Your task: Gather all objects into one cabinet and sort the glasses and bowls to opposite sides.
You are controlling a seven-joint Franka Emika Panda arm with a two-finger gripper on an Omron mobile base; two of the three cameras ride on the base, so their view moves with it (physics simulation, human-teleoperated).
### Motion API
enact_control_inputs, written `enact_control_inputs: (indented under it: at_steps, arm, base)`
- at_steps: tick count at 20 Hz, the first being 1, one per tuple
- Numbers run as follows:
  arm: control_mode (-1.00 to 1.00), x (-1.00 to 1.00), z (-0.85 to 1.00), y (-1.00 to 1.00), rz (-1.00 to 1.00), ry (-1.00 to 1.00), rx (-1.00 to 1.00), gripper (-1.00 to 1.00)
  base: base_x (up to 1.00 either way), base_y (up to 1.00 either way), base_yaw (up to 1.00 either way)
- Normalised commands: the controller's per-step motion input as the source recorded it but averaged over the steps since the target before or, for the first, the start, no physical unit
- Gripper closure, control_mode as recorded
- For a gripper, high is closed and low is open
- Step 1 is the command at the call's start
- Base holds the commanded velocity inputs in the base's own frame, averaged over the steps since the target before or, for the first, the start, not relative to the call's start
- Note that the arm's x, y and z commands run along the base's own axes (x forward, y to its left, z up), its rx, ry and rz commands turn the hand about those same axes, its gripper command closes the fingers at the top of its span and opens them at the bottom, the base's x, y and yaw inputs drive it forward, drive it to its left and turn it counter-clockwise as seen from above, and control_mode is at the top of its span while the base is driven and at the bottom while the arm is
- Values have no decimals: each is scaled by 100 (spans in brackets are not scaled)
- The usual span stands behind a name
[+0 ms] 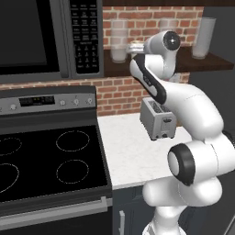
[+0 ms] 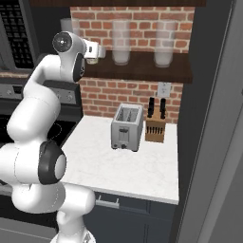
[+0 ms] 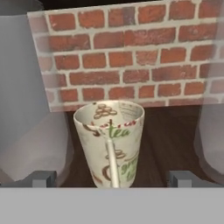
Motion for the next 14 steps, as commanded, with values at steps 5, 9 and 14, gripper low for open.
enact_control_inputs:
  at_steps: [5,9,14]
  arm:
    - [-100,18,-15,0,0,0,0,-100]
    - [-100,17,-6,0,0,0,0,-100]
    - [-100,9,0,0,0,0,0,-100]
  base:
    - [0,0,0]
    - [0,0,0]
    - [0,0,0]
